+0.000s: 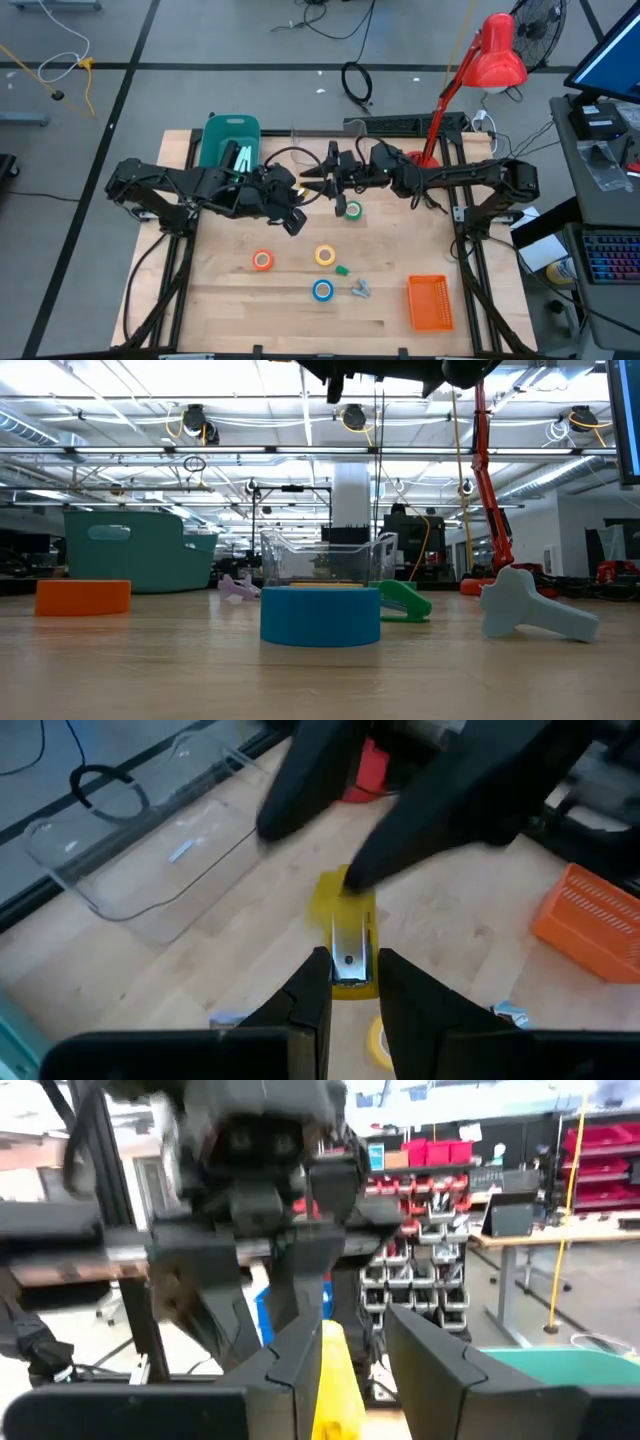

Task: Pick and place Stapler, Stapler remover, tape
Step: Put the small yellow stapler into the green bin

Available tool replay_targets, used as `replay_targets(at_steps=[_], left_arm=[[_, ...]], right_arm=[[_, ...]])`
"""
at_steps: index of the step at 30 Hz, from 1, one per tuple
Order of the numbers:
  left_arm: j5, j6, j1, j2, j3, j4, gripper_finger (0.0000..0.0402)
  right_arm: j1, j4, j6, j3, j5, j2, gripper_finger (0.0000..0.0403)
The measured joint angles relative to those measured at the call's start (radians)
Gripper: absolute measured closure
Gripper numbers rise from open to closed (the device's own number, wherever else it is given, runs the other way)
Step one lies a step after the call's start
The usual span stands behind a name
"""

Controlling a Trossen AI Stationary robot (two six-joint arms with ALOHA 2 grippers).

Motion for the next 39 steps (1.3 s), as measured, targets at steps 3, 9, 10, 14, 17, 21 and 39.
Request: replay_targets(at_steps=[3, 9, 10, 14, 17, 21, 39], left_arm=[[0.024, 0.007, 0.012, 0.0, 0.0, -0.003, 0.0334], [0.032, 0.015, 0.023, 0.0, 0.0, -0.004, 0.0334], [0.032, 0.019, 0.023, 0.0, 0.0, -0.002, 0.0334], [0.031, 0.019, 0.023, 0.0, 0.0, -0.032, 0.0334], [0.021, -0.011, 0.023, 0.0, 0.0, -0.111, 0.0334], [-0.009, -0.077, 0.023, 0.0, 0.0, -0.228, 0.0334], [-0.119, -0.313, 0.339, -0.016, -0.156, -0.554, 0.0334]], right_arm=[[0.001, -0.003, 0.017, 0.0, -0.004, 0.011, 0.0298], [0.0, -0.002, 0.02, 0.0, -0.003, 0.014, 0.0298], [-0.001, -0.001, 0.019, 0.0, -0.003, 0.014, 0.0298], [-0.008, -0.004, 0.017, 0.0, -0.003, 0.014, 0.0298], [-0.021, 0.004, 0.002, 0.0, -0.003, 0.012, 0.0298], [-0.051, -0.005, -0.003, 0.0, -0.003, -0.019, 0.0298], [-0.097, -0.457, -0.053, -0.001, -0.007, -0.037, 0.0298]])
